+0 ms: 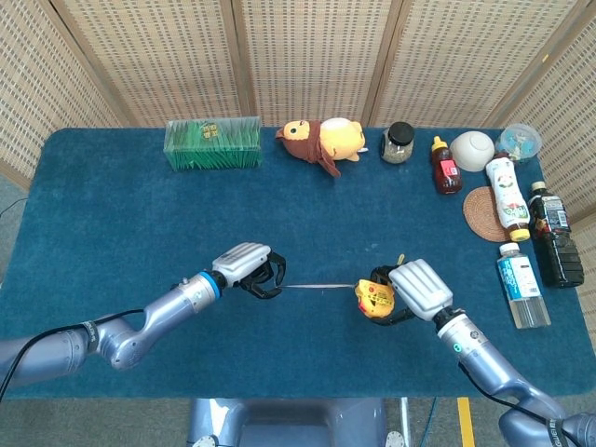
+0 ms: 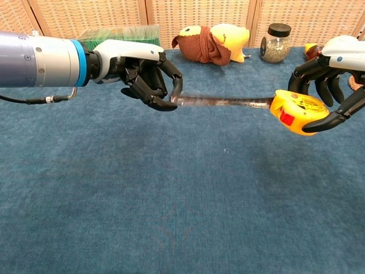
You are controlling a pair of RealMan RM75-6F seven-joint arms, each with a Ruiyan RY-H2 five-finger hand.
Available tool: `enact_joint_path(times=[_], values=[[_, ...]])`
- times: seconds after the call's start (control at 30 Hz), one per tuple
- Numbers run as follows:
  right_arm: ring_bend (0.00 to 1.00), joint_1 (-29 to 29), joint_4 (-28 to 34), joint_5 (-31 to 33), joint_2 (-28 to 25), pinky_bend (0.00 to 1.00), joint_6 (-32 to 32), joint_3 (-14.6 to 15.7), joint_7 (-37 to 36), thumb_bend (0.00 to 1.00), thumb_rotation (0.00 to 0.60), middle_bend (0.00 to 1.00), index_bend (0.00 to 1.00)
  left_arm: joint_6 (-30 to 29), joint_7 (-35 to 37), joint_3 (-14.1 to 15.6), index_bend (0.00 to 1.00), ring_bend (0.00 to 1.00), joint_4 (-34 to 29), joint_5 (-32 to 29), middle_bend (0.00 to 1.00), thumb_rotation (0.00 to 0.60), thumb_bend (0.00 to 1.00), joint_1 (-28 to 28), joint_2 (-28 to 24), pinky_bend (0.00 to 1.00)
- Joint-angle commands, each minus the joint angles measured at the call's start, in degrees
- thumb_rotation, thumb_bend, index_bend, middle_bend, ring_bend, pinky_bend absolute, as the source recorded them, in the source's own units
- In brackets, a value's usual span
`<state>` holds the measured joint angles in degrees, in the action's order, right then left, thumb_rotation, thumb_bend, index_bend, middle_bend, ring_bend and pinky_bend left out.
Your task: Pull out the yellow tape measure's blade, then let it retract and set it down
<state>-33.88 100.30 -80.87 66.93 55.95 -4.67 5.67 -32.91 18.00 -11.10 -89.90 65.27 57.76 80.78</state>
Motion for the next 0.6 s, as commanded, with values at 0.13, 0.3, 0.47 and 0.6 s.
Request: enact_joint_path(times=[0.13, 0.3, 0.47, 0.6], values=[[0.60, 0.1, -0.9, -0.1, 0.1, 0.58, 0.1, 0.0, -0.9, 0.23, 0.389, 0.59, 0.55, 1.1, -2.7, 0.6, 0.29, 0.65, -1.1, -2.1, 0.65, 0.594, 0.29, 0.5, -1.7, 0.89], [0.60, 0.2, -1.9, -0.4, 0.1, 0.58, 0.2, 0.2, -1.5, 0.23, 0.389, 0.59, 0.55, 0.2, -3.8, 0.9, 0.27, 0.59, -2.1, -3.0, 0.55, 0.589, 0.28, -0.3, -3.3, 0.86], [0.60, 0.3, -3.6, -0.1, 0.4, 0.58, -0.3, 0.6, -1.9, 0.23, 0.390, 0.59, 0.55, -1.1, -3.8, 1.4, 0.27, 0.58, -3.5, -3.1, 0.55, 0.589, 0.28, -2.3, -6.4, 0.86], [0.60, 0.3, -5.1, -0.4, 1.0, 0.57, -0.3, 0.8, -2.2, 0.23, 0.388, 0.59, 0.55, -1.9, -3.7, 1.7, 0.27, 0.58, -4.7, -2.6, 0.55, 0.589, 0.28, -3.8, -9.0, 0.86]])
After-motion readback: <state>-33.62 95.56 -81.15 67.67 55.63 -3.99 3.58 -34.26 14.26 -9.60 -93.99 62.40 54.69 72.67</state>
